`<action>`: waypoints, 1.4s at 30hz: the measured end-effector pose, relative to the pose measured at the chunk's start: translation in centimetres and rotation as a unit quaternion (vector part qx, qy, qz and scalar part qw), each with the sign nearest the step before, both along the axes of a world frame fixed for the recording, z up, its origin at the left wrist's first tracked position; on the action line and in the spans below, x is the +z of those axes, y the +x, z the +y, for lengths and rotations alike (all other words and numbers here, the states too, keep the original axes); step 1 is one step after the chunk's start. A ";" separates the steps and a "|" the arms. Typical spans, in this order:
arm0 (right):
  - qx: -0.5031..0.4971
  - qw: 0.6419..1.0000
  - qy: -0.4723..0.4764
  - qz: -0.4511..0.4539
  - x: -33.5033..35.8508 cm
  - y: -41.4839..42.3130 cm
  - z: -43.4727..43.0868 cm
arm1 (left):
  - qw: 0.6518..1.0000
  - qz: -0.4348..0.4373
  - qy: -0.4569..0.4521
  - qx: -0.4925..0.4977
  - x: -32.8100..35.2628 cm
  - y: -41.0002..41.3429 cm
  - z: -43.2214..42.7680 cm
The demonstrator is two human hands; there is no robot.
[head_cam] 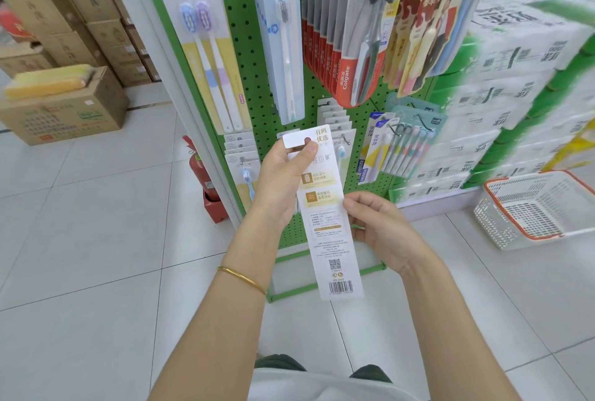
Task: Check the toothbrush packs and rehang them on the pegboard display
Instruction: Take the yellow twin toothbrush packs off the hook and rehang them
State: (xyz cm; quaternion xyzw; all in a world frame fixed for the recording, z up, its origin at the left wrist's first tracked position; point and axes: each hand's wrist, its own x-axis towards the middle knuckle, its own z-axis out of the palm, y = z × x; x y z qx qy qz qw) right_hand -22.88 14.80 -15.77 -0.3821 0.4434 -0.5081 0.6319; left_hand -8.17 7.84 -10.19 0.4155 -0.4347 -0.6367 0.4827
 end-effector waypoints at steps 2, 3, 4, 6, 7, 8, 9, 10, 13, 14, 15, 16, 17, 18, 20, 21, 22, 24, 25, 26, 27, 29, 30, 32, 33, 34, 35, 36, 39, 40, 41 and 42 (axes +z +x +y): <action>0.018 1.000 0.014 -0.013 -0.5 0.1 -0.1 | 1.000 0.022 0.002 -0.019 0.2 0.3 0.1; 0.037 0.999 0.025 -0.020 -0.6 0.3 -0.1 | 0.999 0.035 0.004 -0.028 0.3 0.5 0.1; 0.063 0.997 0.039 -0.032 -0.6 0.6 -0.1 | 0.998 0.049 0.008 -0.037 0.5 0.7 0.1; 0.112 0.989 0.049 -0.084 -0.9 1.5 -0.3 | 0.996 0.071 0.006 -0.052 0.8 1.1 0.0; 0.132 0.984 0.044 -0.112 -1.0 2.0 -0.4 | 0.996 0.071 0.002 -0.057 1.0 1.4 -0.1; 0.150 0.979 0.037 -0.135 -1.0 2.6 -0.6 | 0.996 0.067 -0.005 -0.062 1.2 1.7 -0.2; 0.168 0.974 0.030 -0.149 -1.0 3.2 -0.9 | 0.996 0.065 -0.013 -0.066 1.5 2.2 -0.4; 0.184 0.969 0.022 -0.161 -0.9 3.6 -1.1 | 0.995 0.070 -0.019 -0.071 1.8 2.6 -0.5; 0.202 0.966 0.012 -0.163 -0.3 4.7 -2.3 | 0.993 0.088 -0.034 -0.074 2.9 3.9 -1.2; 0.196 0.969 0.007 -0.148 0.1 5.2 -2.7 | 0.993 0.084 -0.045 -0.067 3.3 4.3 -1.4; 0.179 0.976 -0.001 -0.122 0.7 5.8 -3.2 | 0.995 0.069 -0.057 -0.053 3.7 4.7 -1.6; 0.152 0.985 -0.014 -0.082 1.5 6.5 -3.6 | 0.997 0.035 -0.069 -0.032 4.2 5.0 -1.8; 0.117 0.992 -0.033 -0.028 2.4 7.4 -4.0 | 0.997 -0.018 -0.081 -0.008 4.7 5.3 -1.9; 0.077 0.995 -0.056 0.037 3.5 8.3 -4.4 | 0.993 -0.074 -0.095 0.017 5.3 5.6 -2.0; -0.021 0.983 -0.096 0.157 5.5 10.0 -5.2 | 0.979 -0.143 -0.132 0.065 6.4 6.4 -2.0; -0.075 0.968 -0.118 0.207 6.4 10.7 -5.7 | 0.974 -0.147 -0.156 0.080 6.9 6.7 -1.9; -0.127 0.948 -0.143 0.253 7.2 11.3 -6.1 | 0.969 -0.142 -0.182 0.087 7.6 7.0 -1.8; -0.208 0.897 -0.184 0.345 8.2 12.4 -7.0 | 0.962 -0.133 -0.226 0.082 9.1 7.5 -1.7; -0.238 0.868 -0.192 0.391 8.5 12.9 -7.4 | 0.957 -0.137 -0.243 0.079 9.7 7.6 -1.8; -0.264 0.841 -0.196 0.429 8.9 13.4 -7.6 | 0.951 -0.147 -0.260 0.082 10.2 7.8 -2.0; -0.282 0.820 -0.202 0.455 9.2 13.9 -7.8 | 0.944 -0.159 -0.276 0.089 10.7 8.0 -2.2; -0.300 0.802 -0.214 0.470 10.0 14.8 -8.0 | 0.936 -0.164 -0.297 0.097 11.4 8.5 -2.7; -0.300 0.805 -0.216 0.463 10.2 15.2 -8.1 | 0.935 -0.157 -0.303 0.096 11.7 8.8 -2.9; -0.302 0.818 -0.215 0.440 10.7 15.8 -8.4 | 0.938 -0.135 -0.304 0.095 12.2 9.4 -3.4; -0.307 0.818 -0.216 0.435 10.8 16.2 -8.5 | 0.941 -0.123 -0.301 0.098 12.4 9.7 -3.6; -0.312 0.813 -0.221 0.439 11.0 16.5 -8.7 | 0.942 -0.115 -0.297 0.105 12.5 10.0 -4.0; -0.315 0.805 -0.227 0.448 11.1 16.9 -8.8 | 0.944 -0.110 -0.292 0.112 12.6 10.2 -4.3; -0.315 0.797 -0.231 0.461 11.2 17.1 -9.0 | 0.945 -0.107 -0.287 0.118 12.7 10.4 -4.6; -0.306 0.786 -0.221 0.490 11.3 17.7 -9.9 | 0.945 -0.113 -0.281 0.126 12.8 10.8 -5.3; -0.302 0.784 -0.219 0.496 11.2 17.7 -10.1 | 0.944 -0.118 -0.281 0.128 12.7 10.9 -5.5; -0.297 0.783 -0.216 0.502 10.9 17.8 -10.3 | 0.942 -0.123 -0.283 0.130 12.6 11.0 -5.6; -0.293 0.784 -0.213 0.505 10.8 17.8 -10.6 | 0.940 -0.128 -0.286 0.135 12.6 11.1 -5.8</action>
